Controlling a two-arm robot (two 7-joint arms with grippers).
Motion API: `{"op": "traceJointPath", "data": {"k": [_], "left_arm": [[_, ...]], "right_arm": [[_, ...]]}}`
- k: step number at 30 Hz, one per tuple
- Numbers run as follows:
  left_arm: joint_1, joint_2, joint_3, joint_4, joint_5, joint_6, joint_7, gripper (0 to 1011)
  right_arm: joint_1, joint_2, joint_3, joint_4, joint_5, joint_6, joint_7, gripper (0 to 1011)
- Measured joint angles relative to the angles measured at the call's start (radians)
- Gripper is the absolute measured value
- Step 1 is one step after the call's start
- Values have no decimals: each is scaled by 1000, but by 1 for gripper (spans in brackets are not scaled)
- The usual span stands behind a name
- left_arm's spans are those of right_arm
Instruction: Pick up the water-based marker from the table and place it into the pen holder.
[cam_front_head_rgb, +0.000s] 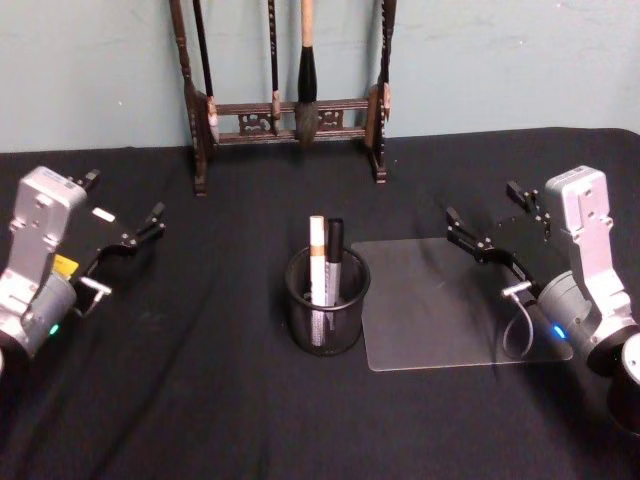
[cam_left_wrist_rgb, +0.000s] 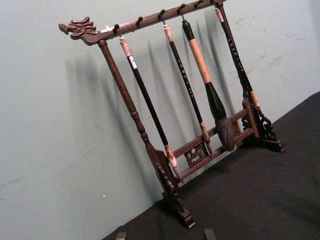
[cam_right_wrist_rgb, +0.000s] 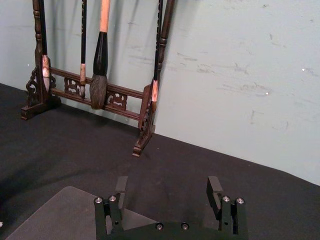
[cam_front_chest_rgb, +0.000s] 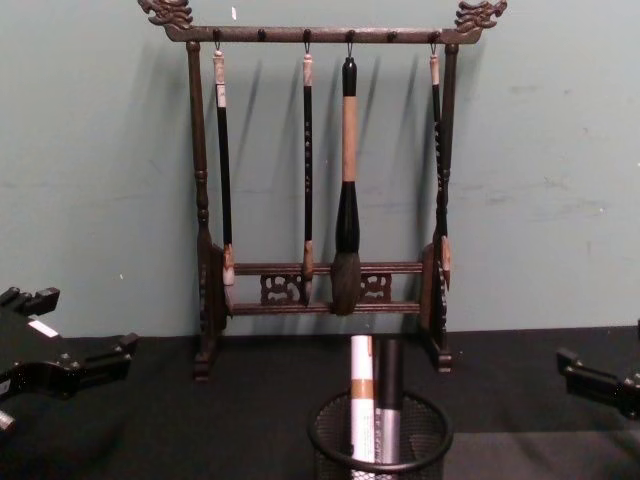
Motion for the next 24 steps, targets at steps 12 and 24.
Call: {"op": "traceJointPath", "data": {"k": [12,24], "left_arm": [[0,0,0,0,0,0,0,1001],[0,0,0,0,0,0,0,1001]], "right_arm": [[0,0,0,-1,1,1,1,1002],[0,0,0,-1,2,1,1,1003]]}}
